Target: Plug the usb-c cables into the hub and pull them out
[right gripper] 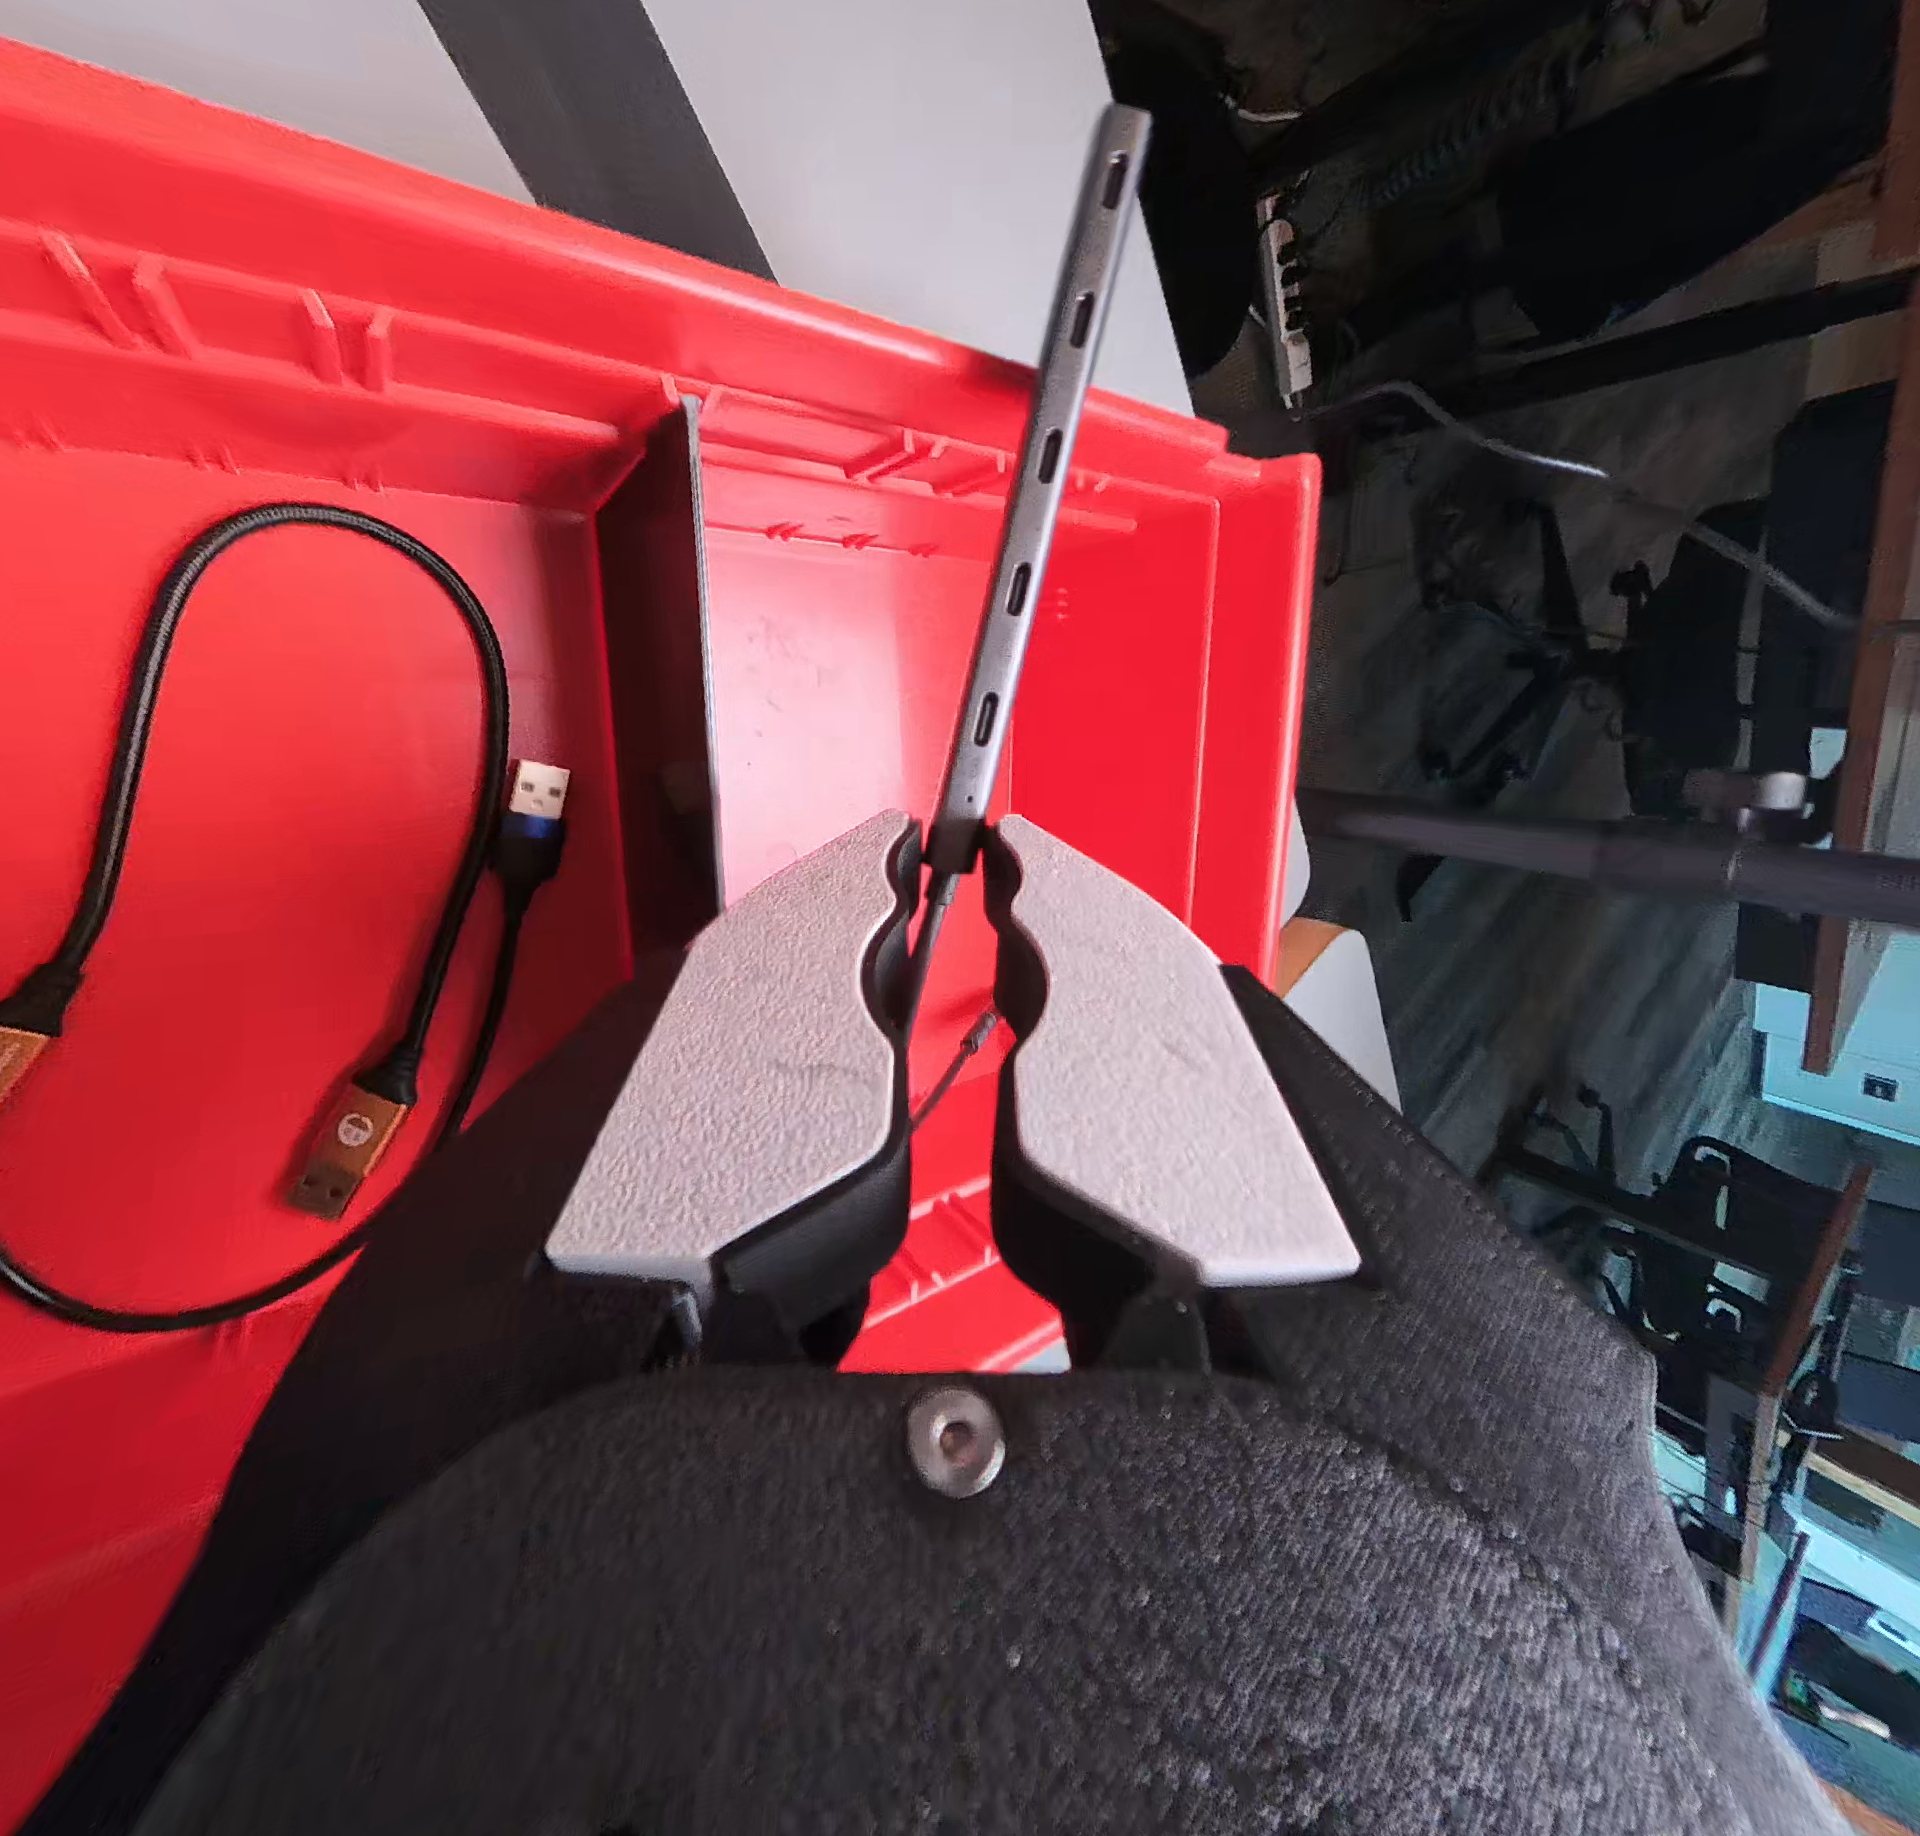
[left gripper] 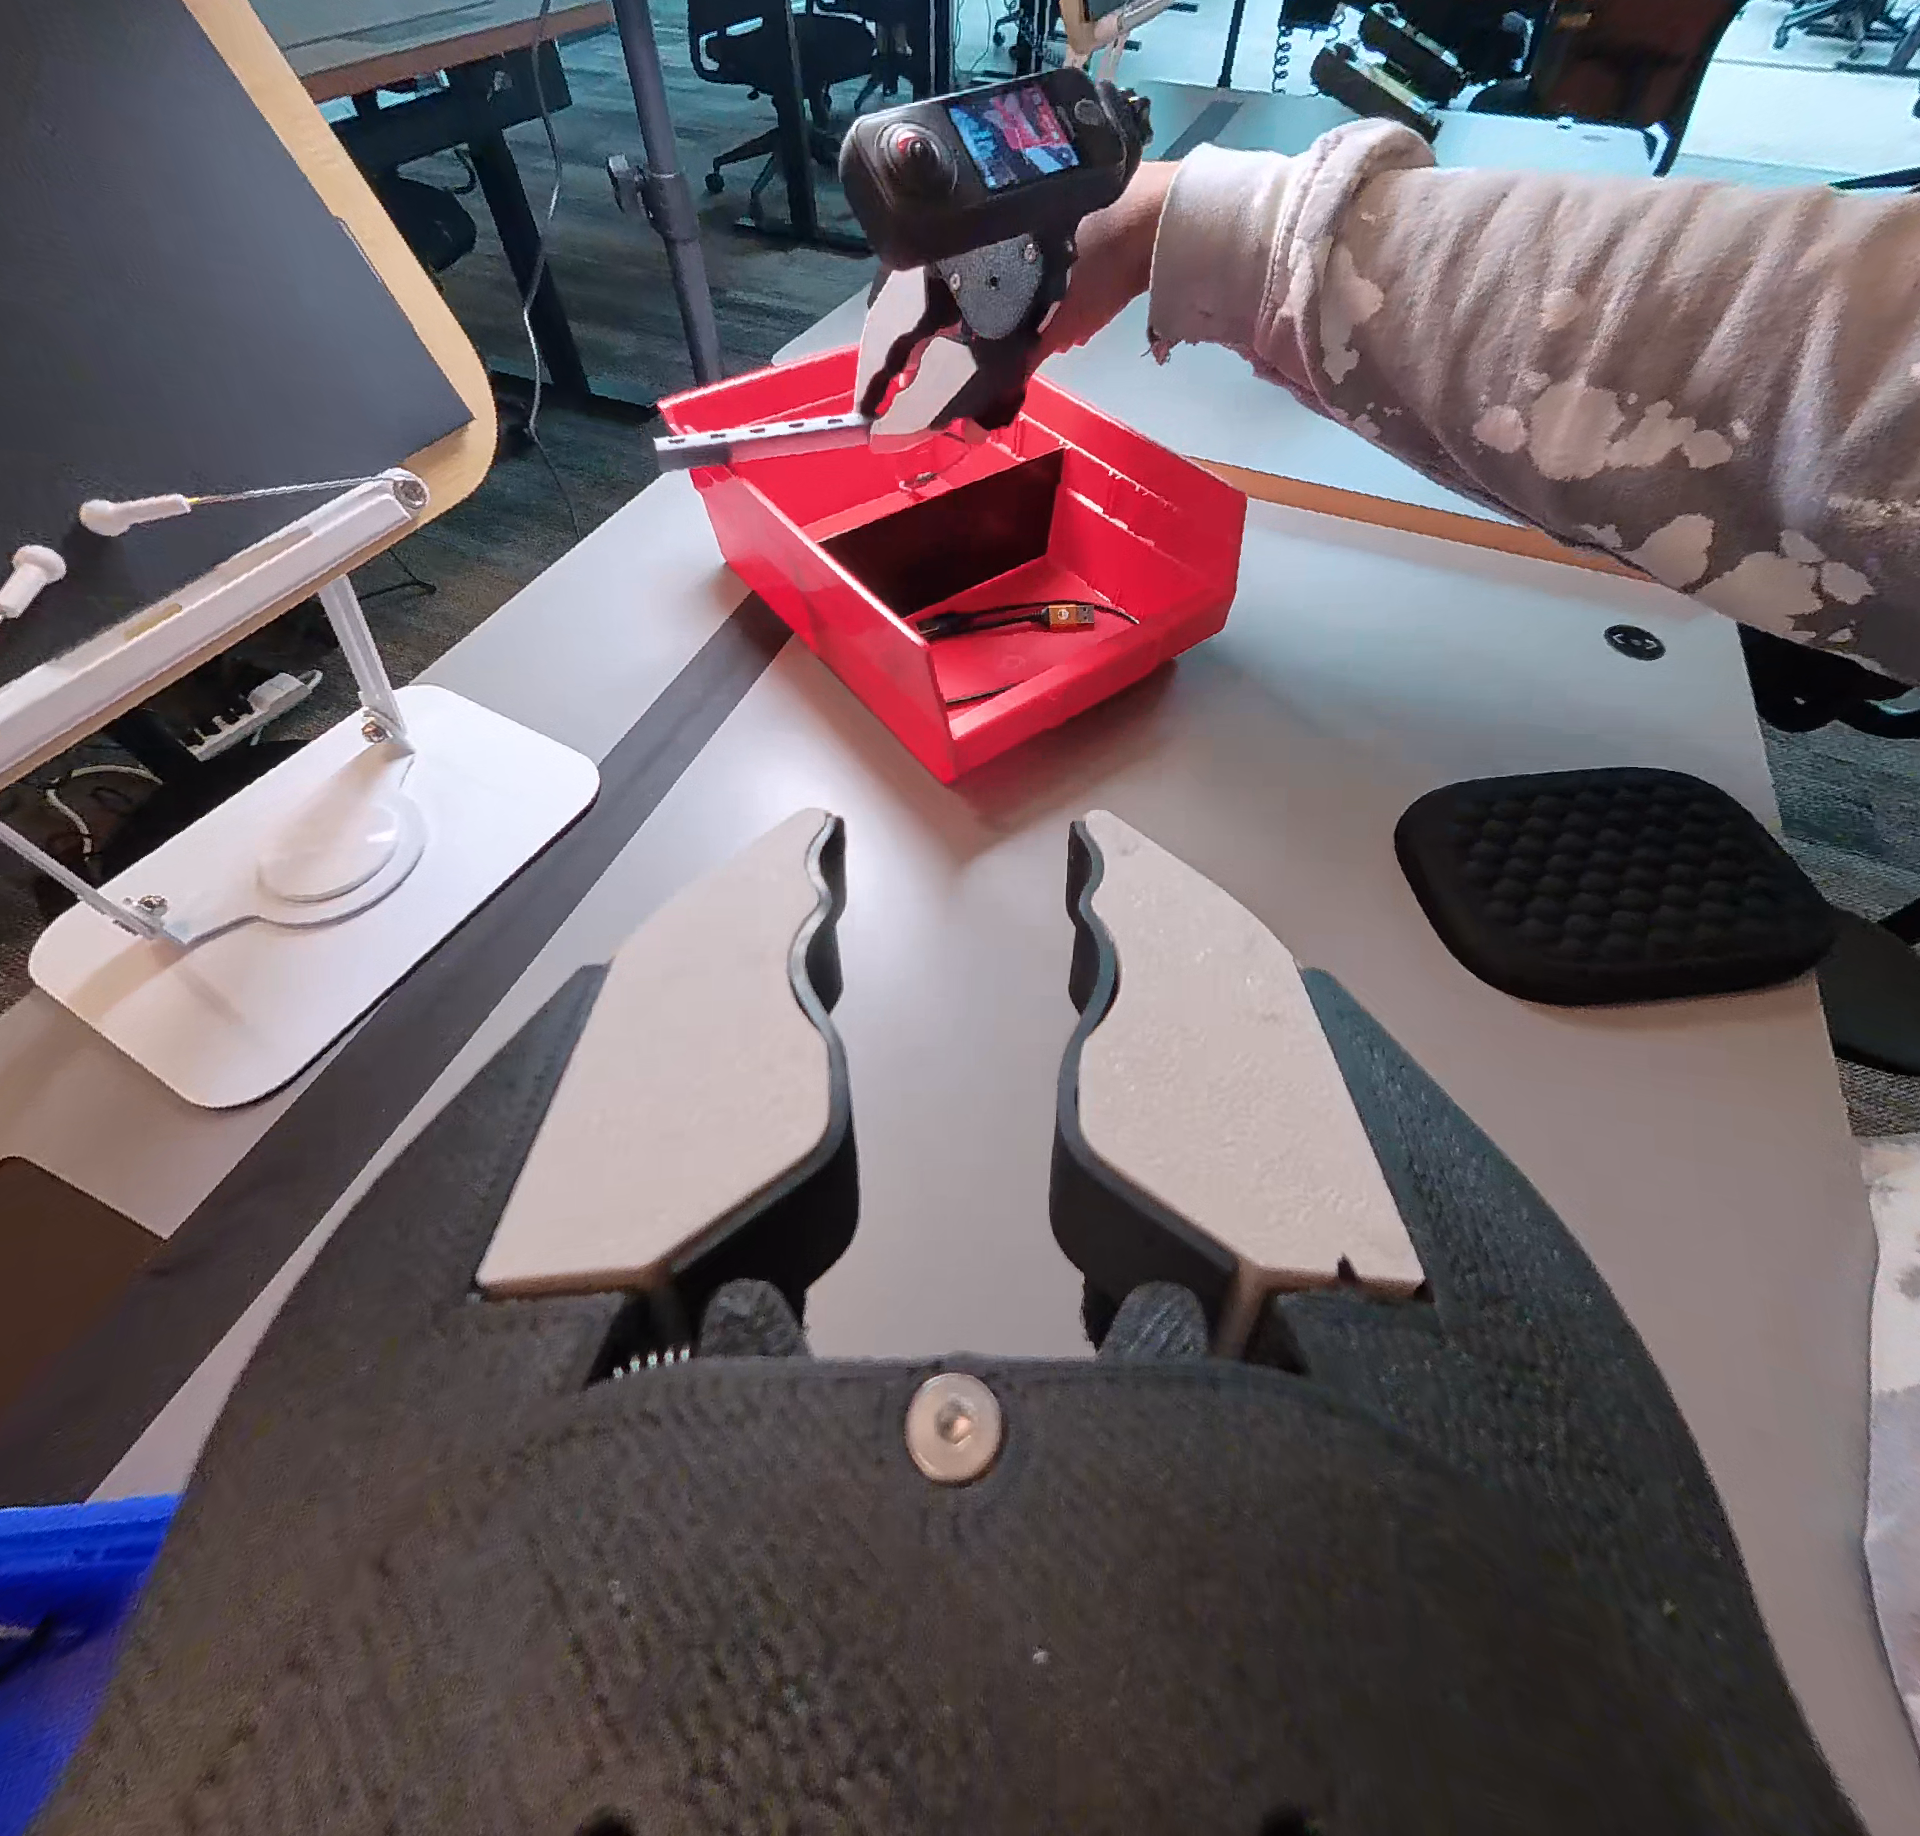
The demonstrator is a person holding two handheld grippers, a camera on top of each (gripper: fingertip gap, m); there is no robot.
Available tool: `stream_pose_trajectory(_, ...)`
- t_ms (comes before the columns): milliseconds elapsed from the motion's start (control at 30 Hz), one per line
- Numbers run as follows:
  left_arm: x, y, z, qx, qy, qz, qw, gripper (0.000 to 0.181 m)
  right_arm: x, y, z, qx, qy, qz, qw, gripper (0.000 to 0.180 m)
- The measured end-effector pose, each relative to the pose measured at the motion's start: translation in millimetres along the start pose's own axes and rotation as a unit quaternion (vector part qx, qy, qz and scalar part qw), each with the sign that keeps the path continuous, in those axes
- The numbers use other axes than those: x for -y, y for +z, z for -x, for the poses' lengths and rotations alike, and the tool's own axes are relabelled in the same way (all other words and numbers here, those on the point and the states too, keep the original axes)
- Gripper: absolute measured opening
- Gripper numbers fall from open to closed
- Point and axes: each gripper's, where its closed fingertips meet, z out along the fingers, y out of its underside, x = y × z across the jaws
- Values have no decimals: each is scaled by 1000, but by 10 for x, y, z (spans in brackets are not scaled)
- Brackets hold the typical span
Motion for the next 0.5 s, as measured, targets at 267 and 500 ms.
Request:
stream_pose_trajectory(267,20,9,-43,-6,4,-2,1000,40,-313,-231,-104,9,6,33,999,10)
stream_pose_trajectory(500,3,0,-17,-9,2,-2,1000,40,-565,-117,-236,-21,-41,157,986,10)
